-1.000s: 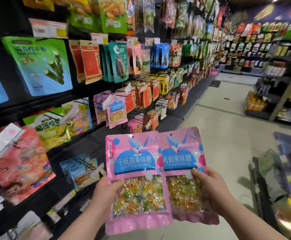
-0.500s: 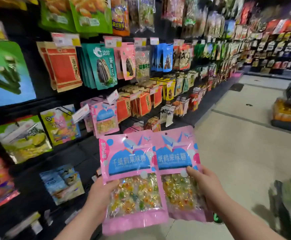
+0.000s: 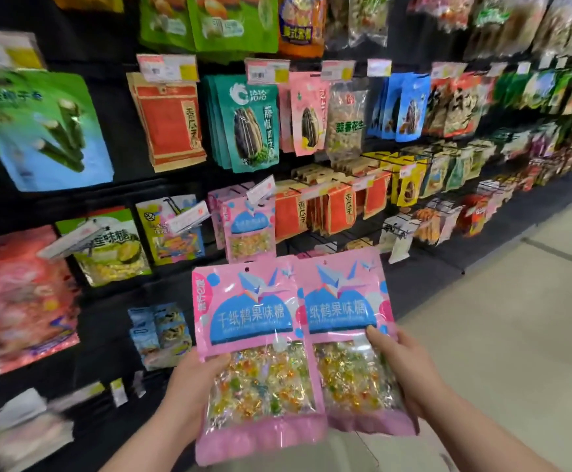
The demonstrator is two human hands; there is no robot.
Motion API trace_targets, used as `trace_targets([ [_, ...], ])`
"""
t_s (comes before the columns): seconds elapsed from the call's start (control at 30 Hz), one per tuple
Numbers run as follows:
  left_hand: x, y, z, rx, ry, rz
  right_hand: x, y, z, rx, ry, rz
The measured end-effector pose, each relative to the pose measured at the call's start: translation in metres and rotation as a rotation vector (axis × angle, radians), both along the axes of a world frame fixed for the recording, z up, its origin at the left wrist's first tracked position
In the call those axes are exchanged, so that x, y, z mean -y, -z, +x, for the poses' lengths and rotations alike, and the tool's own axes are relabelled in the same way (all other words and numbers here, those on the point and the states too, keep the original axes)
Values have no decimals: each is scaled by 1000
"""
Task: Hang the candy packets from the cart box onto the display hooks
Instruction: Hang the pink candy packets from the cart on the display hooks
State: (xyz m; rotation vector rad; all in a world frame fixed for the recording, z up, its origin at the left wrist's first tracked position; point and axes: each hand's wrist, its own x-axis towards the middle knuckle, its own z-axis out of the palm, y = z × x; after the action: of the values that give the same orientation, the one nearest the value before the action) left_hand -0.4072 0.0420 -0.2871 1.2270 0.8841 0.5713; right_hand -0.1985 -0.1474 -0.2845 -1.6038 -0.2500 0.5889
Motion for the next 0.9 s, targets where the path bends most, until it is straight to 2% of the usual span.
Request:
trace_targets([
  [0.37, -79, 9, 71, 11, -59, -43, -96, -13, 83, 123, -100, -77],
  [0.6, -126, 15, 100, -10, -99, -67, -158, -4, 119, 72, -115, -90],
  [0.7, -131, 14, 107, -17, -114, -73, -179, 1, 131, -9, -164, -70],
  [0.9, -135, 17, 122, -29, -221, -133, -224, 14, 171, -43, -266, -93],
])
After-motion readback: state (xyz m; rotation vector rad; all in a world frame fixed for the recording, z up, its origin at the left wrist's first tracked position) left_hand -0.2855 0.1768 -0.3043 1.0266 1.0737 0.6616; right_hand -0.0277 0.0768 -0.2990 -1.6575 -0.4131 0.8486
